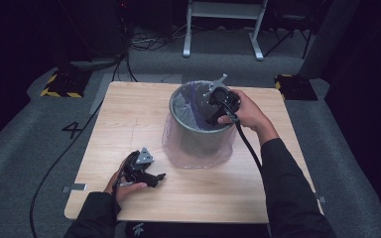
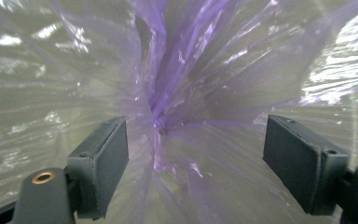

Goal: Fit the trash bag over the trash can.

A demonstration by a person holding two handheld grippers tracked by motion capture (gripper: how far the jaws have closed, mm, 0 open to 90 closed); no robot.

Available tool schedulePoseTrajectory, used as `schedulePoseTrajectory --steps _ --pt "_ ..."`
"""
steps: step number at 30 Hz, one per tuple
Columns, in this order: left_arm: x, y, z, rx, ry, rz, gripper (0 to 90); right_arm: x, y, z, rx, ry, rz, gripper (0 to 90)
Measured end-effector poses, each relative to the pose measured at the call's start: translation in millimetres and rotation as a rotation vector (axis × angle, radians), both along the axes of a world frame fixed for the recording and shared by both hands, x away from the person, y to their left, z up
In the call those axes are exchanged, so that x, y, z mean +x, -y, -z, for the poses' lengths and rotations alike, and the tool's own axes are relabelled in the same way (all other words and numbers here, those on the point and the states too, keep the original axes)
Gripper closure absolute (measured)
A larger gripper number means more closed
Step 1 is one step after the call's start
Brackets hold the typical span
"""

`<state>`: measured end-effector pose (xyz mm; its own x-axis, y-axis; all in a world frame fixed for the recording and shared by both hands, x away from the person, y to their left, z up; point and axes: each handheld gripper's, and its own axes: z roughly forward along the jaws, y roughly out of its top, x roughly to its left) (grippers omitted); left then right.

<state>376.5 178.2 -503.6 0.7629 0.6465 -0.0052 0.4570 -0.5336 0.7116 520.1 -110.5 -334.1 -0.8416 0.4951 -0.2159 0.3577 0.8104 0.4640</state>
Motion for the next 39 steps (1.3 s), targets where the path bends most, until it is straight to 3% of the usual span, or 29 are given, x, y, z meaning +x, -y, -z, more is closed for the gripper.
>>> schedulePoseTrajectory --steps 10,15,24,34,39 --pt "0.0 -0.1 -0.1 0.001 -0.001 0.001 14.7 -13.0 21.8 -17.3 0.19 0.092 0.006 20.6" --pt "0.0 0.0 0.0 0.0 0.0 0.0 14.7 -23.1 34.4 -25.8 0.29 0.11 0.007 20.9" --pt "0.0 0.0 0.0 0.0 0.0 0.0 14.7 -44.1 52.8 -34.7 0.365 0.176 -0.028 20.7" --pt "0.0 0.0 0.0 0.0 0.0 0.0 14.7 -62.8 65.2 -36.5 0.382 0.239 -0.048 18.2" --pt "0.0 0.0 0.0 0.0 0.0 0.0 14.7 -73.0 71.2 -37.6 0.399 0.249 -0.044 16.6"
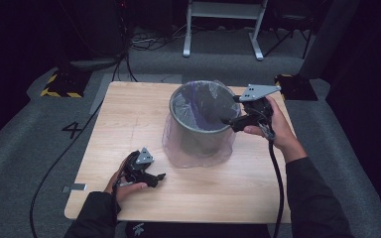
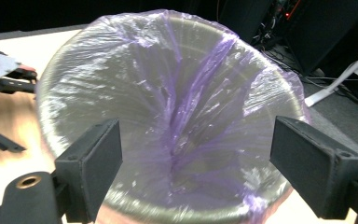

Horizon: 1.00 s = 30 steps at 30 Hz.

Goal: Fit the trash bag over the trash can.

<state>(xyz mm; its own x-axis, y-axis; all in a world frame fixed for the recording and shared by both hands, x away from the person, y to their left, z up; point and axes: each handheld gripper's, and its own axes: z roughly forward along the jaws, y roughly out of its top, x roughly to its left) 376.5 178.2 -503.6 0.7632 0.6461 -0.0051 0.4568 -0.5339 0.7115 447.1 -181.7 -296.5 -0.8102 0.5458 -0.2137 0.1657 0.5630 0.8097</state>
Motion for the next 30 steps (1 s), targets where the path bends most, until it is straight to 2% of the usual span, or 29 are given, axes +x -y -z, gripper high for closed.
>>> schedulePoseTrajectory --steps 16,23,30 --pt "0.0 0.0 0.0 0.0 0.0 0.0 14.7 -29.4 19.5 5.7 -0.013 0.075 -0.003 16.6" --pt "0.0 0.0 0.0 0.0 0.0 0.0 14.7 -39.8 22.9 15.5 -0.054 0.077 -0.02 16.7" --pt "0.0 0.0 -0.1 0.001 -0.001 0.0 14.7 -45.5 28.3 24.4 -0.056 0.063 -0.013 17.1"
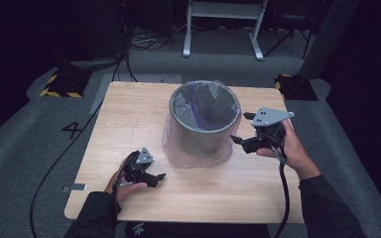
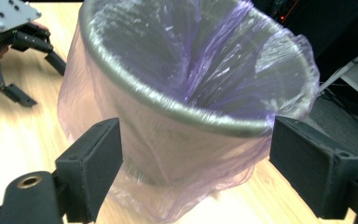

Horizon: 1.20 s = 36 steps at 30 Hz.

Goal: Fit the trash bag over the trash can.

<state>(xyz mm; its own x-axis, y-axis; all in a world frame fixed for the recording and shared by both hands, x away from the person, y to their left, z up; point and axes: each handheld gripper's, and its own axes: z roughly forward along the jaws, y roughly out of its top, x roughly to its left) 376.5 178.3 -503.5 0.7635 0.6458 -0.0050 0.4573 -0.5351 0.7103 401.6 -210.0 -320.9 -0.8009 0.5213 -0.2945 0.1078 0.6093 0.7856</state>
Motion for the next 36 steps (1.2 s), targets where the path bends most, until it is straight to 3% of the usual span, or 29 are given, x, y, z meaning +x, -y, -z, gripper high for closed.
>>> schedulePoseTrajectory --steps 27,36 --pt "0.0 0.0 0.0 0.0 0.0 0.0 14.7 -13.0 21.2 34.1 -0.076 -0.056 0.022 17.1" --pt "-0.1 0.3 0.1 -0.001 0.001 -0.003 14.6 -15.6 25.3 46.0 -0.133 -0.079 0.021 17.4"
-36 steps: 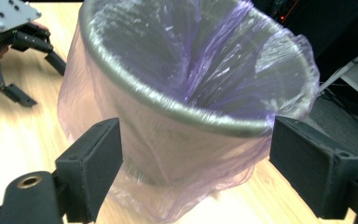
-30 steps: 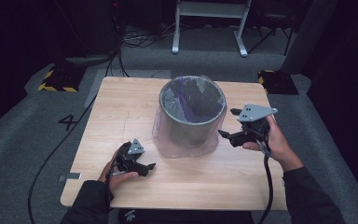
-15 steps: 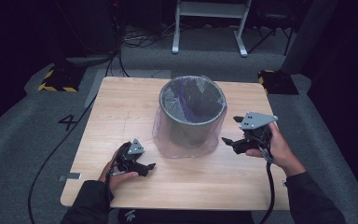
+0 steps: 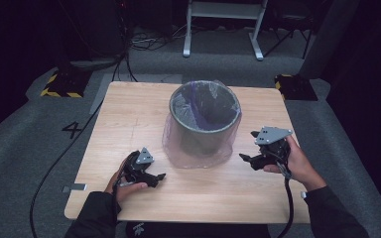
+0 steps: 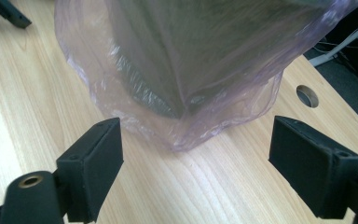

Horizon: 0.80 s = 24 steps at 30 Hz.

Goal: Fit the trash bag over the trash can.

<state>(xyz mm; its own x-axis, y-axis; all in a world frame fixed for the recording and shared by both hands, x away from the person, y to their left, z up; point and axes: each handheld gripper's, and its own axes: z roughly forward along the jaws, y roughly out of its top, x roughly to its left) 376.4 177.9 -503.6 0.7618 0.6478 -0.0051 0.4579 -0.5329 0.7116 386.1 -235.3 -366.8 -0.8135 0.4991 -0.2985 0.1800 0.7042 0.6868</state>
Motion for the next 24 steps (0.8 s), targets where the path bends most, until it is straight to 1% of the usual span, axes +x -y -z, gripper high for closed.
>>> schedulePoseTrajectory --steps 3,6,10,24 --pt "0.0 0.0 0.0 0.0 0.0 0.0 14.6 -2.2 1.1 1.9 -0.015 -0.003 -0.001 17.4" --pt "0.0 0.0 0.0 0.0 0.0 0.0 14.6 -4.0 2.5 4.8 -0.015 -0.007 -0.002 17.9" --pt "0.0 0.0 0.0 0.0 0.0 0.0 14.6 -5.2 3.8 11.2 -0.031 -0.006 0.006 18.0" --pt "0.0 0.0 0.0 -0.001 0.0 0.0 14.7 -7.7 11.1 38.6 -0.044 -0.061 0.028 18.2"
